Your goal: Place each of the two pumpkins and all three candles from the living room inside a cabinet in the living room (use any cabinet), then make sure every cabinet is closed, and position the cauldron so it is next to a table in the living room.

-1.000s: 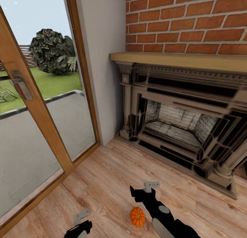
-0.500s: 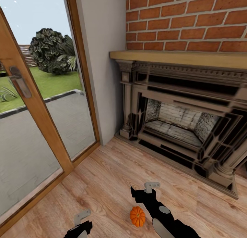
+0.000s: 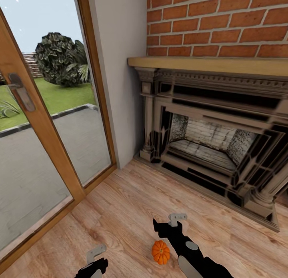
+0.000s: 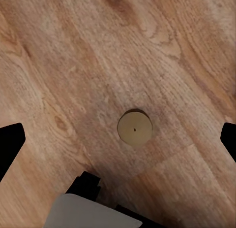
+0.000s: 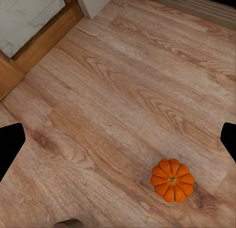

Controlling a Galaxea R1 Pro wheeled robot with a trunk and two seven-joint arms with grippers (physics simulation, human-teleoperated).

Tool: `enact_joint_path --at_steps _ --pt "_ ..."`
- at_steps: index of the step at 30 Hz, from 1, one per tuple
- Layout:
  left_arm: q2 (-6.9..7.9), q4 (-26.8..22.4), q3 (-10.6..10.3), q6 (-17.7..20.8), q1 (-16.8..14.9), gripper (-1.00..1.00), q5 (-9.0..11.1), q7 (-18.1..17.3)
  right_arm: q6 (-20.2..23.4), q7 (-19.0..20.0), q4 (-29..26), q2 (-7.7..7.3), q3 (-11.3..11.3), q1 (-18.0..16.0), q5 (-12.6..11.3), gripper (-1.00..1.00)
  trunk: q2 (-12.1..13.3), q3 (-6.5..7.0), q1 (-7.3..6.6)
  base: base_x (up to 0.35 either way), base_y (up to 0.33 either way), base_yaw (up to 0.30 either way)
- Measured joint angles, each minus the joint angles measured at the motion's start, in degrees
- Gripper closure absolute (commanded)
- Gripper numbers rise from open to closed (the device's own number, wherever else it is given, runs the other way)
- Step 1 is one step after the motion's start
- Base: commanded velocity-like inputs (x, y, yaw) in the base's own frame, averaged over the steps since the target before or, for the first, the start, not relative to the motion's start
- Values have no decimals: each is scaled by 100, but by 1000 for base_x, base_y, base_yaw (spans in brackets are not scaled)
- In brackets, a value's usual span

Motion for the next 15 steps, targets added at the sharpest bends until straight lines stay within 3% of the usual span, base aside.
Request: enact_joint_path --at_steps 15 --pt "-114 8 -21 1 4 -100 -28 -6 -5 0 11 -6 0 0 -6 -100 -602 -269 330 0 0 0"
